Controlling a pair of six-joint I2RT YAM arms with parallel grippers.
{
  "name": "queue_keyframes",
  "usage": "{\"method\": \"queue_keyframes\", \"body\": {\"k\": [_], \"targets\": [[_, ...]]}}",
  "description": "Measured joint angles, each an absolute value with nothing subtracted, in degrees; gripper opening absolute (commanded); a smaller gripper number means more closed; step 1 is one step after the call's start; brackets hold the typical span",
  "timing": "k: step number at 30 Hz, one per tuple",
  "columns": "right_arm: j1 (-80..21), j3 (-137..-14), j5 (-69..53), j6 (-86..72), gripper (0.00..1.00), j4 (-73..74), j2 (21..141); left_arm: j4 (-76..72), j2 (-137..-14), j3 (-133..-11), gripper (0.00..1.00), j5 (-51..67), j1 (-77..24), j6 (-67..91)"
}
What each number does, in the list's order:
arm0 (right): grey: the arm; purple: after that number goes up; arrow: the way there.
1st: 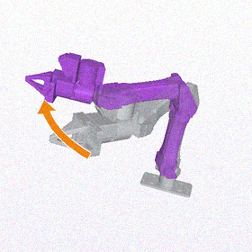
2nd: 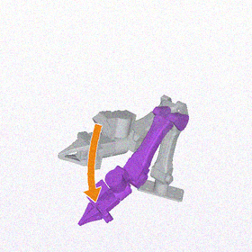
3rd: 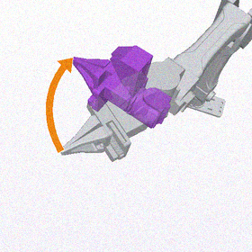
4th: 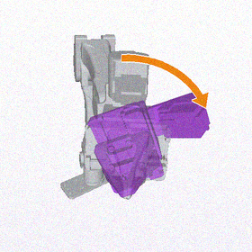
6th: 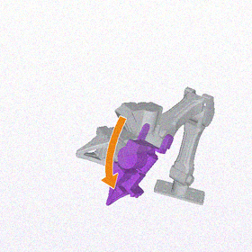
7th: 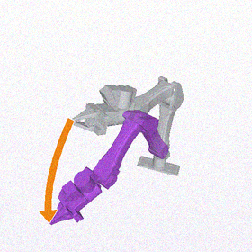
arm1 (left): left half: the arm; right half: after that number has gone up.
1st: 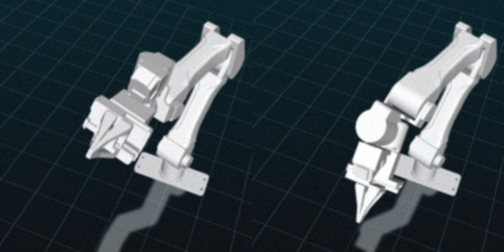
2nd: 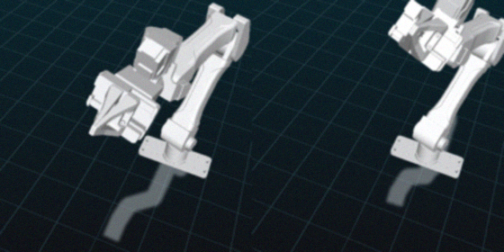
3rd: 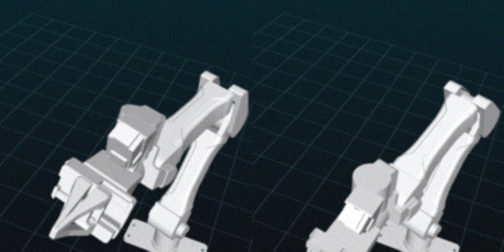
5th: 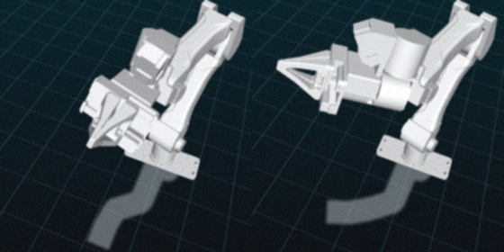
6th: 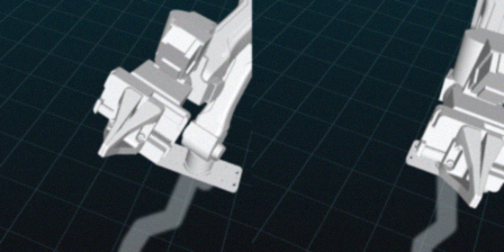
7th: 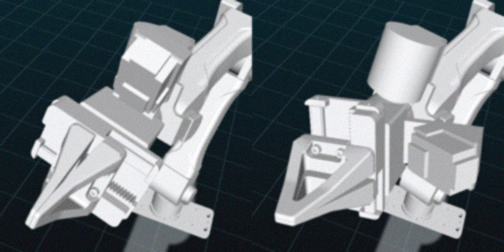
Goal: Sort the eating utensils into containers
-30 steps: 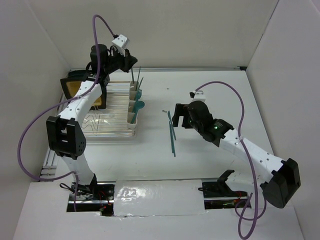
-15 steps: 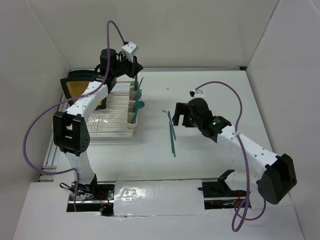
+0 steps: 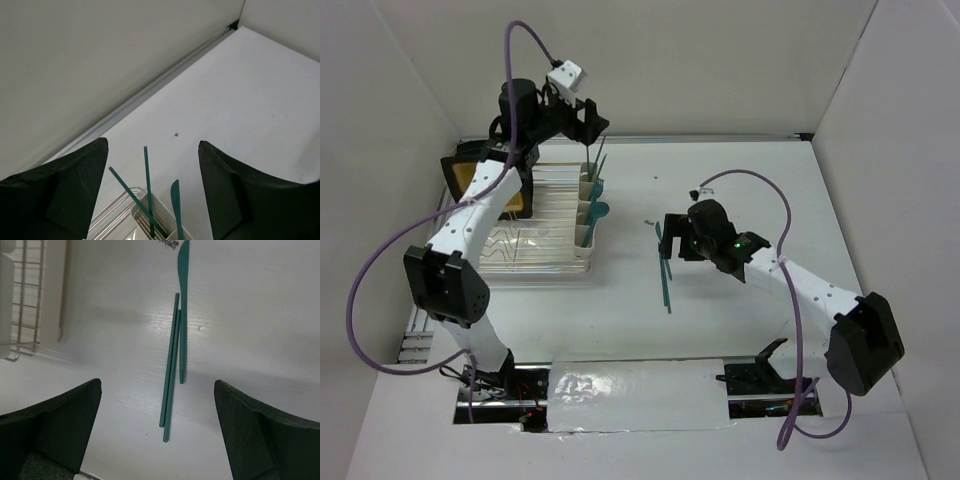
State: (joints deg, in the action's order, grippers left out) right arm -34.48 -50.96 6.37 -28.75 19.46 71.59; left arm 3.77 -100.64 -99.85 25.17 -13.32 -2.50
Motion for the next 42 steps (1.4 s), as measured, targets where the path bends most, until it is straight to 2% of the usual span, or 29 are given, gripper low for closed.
{"method": "queue_keyframes", "body": {"k": [2, 4, 12, 18, 22, 28, 38, 42], "targets": [[-34.5, -50.2, 6.1, -28.9, 1.0, 19.3, 73.3, 4.9, -97.9, -101.0, 0.85, 24.4, -13.3, -2.0], [-34.5, -49.5, 5.8, -29.1, 0.96, 19.2, 75.3, 5.7, -94.5, -101.3, 0.85, 24.1, -13.2, -0.7], [-34.8, -47.5, 5.3, -29.3, 0.68, 17.8, 80.2, 7.6, -78.2, -92.9, 0.86, 25.5, -12.0, 4.7], [-35.4, -47.5, 5.9, -28.9, 0.5, 16.1, 82.9, 9.1, -72.5, -83.3, 0.87, 27.3, -11.5, 6.8], [-36.4, -47.5, 6.9, -28.6, 0.48, 15.6, 86.0, 11.6, -71.7, -78.9, 0.88, 28.6, -11.3, 8.0], [-37.3, -48.2, 9.4, -27.2, 0.4, 15.4, 89.9, 13.5, -68.8, -74.1, 0.88, 30.6, -11.3, 9.3], [-37.4, -52.5, 11.8, -25.0, 0.36, 15.0, 96.1, 14.2, -67.2, -72.8, 0.9, 31.4, -10.9, 9.4], [-37.4, -53.1, 12.0, -24.6, 0.29, 14.1, 97.3, 14.2, -67.2, -72.8, 0.9, 31.4, -10.9, 9.3]]}}
